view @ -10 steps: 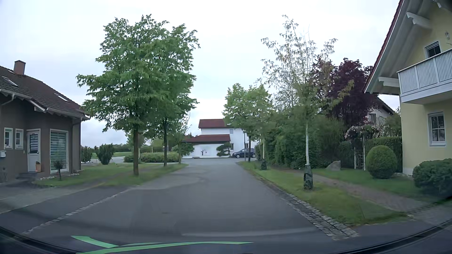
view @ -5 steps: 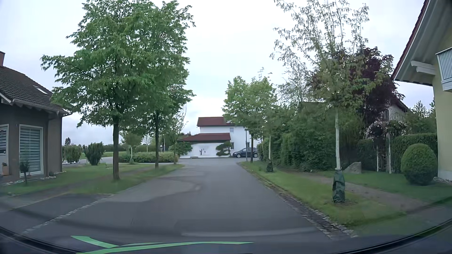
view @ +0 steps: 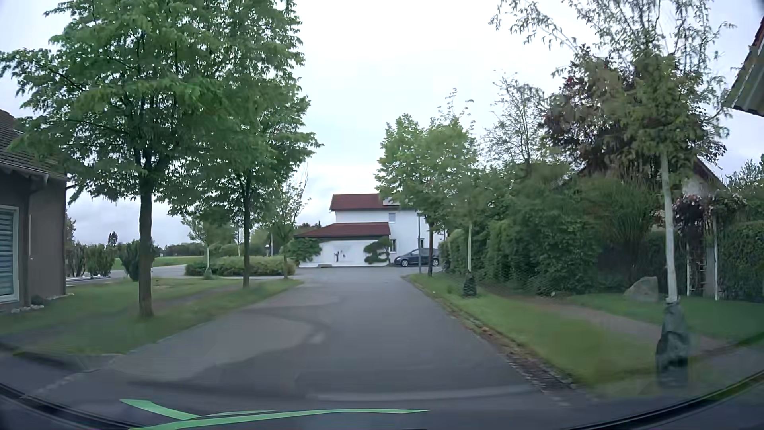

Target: Follow the waypoints while adhering to traffic rules and regulations

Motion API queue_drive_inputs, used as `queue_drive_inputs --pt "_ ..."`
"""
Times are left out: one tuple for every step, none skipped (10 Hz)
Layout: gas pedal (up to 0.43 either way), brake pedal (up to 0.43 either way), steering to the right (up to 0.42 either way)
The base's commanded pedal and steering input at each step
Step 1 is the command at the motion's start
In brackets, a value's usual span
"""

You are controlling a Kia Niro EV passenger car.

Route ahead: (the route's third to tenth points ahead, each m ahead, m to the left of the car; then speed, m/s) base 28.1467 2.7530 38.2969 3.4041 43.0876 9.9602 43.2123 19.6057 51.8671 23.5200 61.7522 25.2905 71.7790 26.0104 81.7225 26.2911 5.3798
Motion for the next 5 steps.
queue_drive_inputs --pt "0.000 0.000 0.000" --pt "0.000 0.000 0.000" --pt "0.000 0.000 0.000" --pt "0.000 0.000 0.000" --pt "0.000 0.000 0.000"
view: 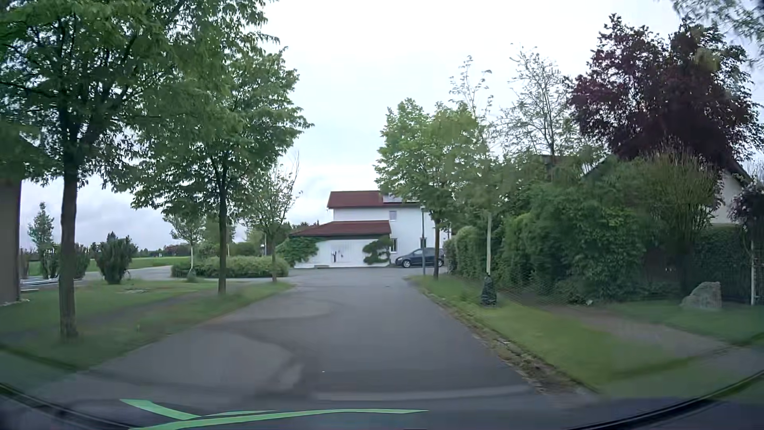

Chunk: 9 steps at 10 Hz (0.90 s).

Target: Follow the waypoints while adhering to traffic rules and regulations

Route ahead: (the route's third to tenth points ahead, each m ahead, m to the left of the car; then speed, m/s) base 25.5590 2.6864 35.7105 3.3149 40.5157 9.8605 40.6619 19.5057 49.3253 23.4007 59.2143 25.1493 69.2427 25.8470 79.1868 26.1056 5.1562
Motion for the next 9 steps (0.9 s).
queue_drive_inputs --pt "0.000 0.000 0.000" --pt "0.000 0.000 0.000" --pt "0.000 0.000 0.000" --pt "0.000 0.000 0.000" --pt "0.000 0.000 0.000" --pt "0.000 0.000 0.000" --pt "0.008 0.000 0.000" --pt "0.028 0.000 0.000" --pt "0.047 0.000 0.000"
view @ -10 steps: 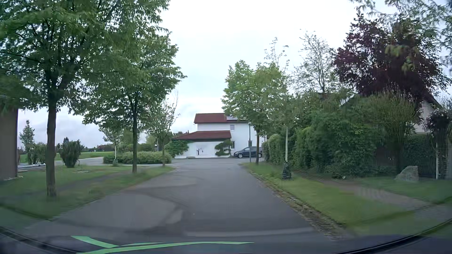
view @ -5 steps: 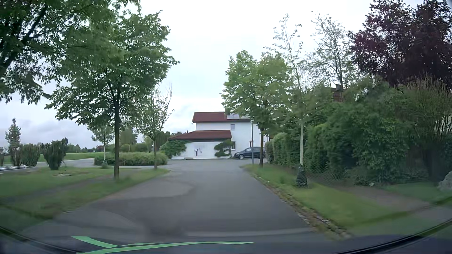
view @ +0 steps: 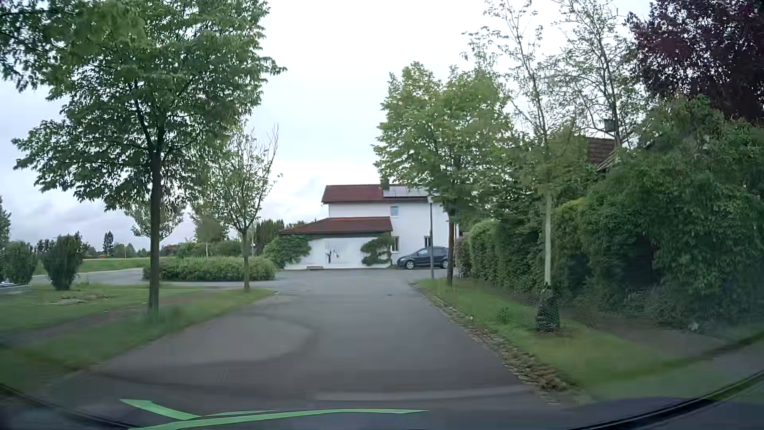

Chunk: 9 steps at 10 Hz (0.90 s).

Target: Follow the waypoints while adhering to traffic rules and regulations

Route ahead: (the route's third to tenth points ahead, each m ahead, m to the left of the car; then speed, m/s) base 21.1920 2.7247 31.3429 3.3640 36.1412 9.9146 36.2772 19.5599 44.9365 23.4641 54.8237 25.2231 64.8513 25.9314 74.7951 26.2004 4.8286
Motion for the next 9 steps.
queue_drive_inputs --pt "0.047 0.000 0.000" --pt "0.059 0.000 0.000" --pt "0.067 0.000 0.000" --pt "0.067 0.000 0.000" --pt "0.067 0.000 0.000" --pt "0.067 0.000 0.000" --pt "0.067 0.000 0.000" --pt "0.067 0.000 0.000" --pt "0.079 0.000 0.000"
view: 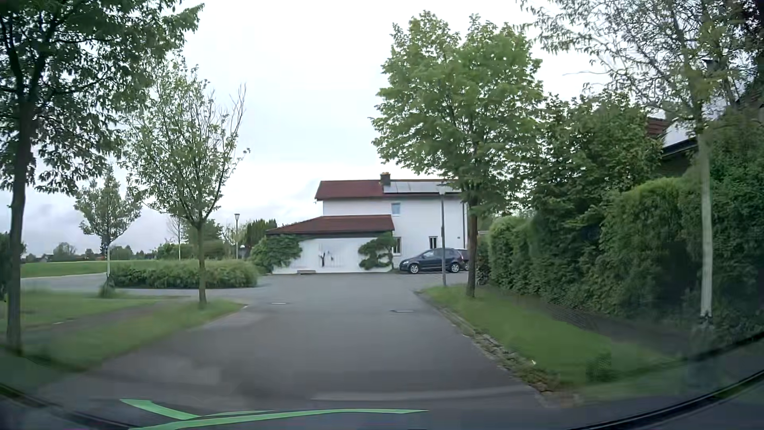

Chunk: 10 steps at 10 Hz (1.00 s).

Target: Follow the waypoints while adhering to traffic rules and regulations

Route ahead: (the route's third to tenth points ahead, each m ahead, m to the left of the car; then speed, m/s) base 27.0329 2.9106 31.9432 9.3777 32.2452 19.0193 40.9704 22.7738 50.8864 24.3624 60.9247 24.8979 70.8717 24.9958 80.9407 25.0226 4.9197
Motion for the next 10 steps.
queue_drive_inputs --pt "0.079 0.000 0.000" --pt "0.067 0.000 0.000" --pt "0.059 0.000 0.000" --pt "0.000 0.000 0.000" --pt "0.000 0.000 -0.003" --pt "0.000 0.000 -0.006" --pt "0.000 0.000 -0.007" --pt "0.000 0.000 -0.008" --pt "0.000 0.000 -0.007" --pt "0.000 0.000 -0.008"
